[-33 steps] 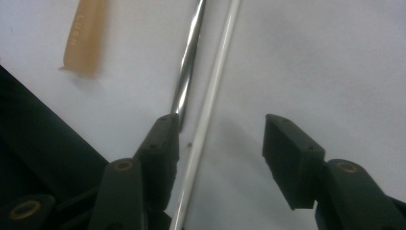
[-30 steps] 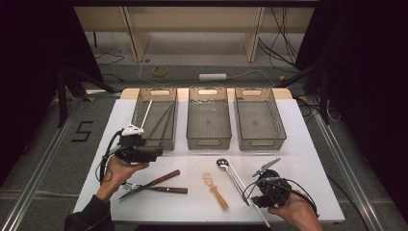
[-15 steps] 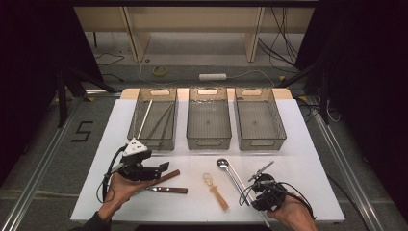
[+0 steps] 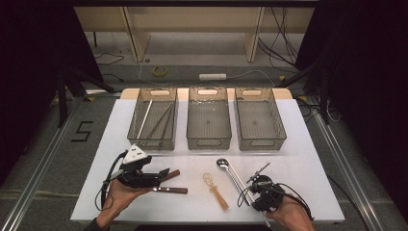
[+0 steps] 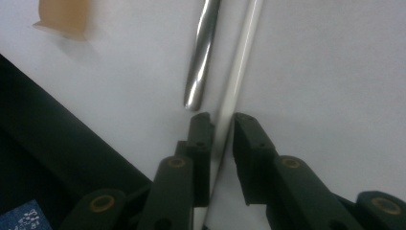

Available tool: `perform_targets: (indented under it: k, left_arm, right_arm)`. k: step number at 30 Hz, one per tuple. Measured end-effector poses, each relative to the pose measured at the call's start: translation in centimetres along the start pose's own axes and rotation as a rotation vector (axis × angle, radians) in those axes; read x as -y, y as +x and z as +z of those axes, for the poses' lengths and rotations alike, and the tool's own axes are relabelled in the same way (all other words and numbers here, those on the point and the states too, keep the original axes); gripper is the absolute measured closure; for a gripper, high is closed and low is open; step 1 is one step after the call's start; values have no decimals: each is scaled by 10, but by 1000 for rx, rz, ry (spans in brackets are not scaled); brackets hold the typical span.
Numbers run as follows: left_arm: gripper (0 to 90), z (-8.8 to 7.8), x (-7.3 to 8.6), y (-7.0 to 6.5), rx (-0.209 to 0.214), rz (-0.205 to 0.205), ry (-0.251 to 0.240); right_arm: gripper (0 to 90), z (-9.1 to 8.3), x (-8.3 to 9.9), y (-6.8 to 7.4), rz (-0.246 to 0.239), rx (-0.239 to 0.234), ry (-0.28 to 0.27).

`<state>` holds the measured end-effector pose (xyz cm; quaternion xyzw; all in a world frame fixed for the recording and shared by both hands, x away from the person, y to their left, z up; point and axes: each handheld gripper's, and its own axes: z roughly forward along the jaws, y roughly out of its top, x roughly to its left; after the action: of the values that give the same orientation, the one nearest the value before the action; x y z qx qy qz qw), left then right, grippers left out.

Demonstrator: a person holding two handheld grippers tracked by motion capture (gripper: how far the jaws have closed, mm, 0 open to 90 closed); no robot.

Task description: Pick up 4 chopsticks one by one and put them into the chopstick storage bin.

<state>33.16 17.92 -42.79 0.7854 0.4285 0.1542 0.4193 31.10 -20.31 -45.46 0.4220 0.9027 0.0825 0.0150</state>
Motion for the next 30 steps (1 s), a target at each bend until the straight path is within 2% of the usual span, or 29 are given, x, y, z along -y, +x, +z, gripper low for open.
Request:
perform_targets:
  k: [6, 17, 23, 30]
  left_arm:
    - [188, 1, 1, -4, 7, 10, 4]
    - [189, -1, 1, -5, 11, 15, -1]
    - [190, -1, 1, -5, 14, 12, -3]
    - [190, -1, 1, -4, 18, 10, 5]
  right_arm:
    - [818, 1, -2, 1, 7, 22, 7]
    - [846, 0, -2, -1, 26, 4, 9]
    - [849, -1, 0, -5, 1, 3, 21]
    - [850, -7, 6, -12, -6, 5, 18]
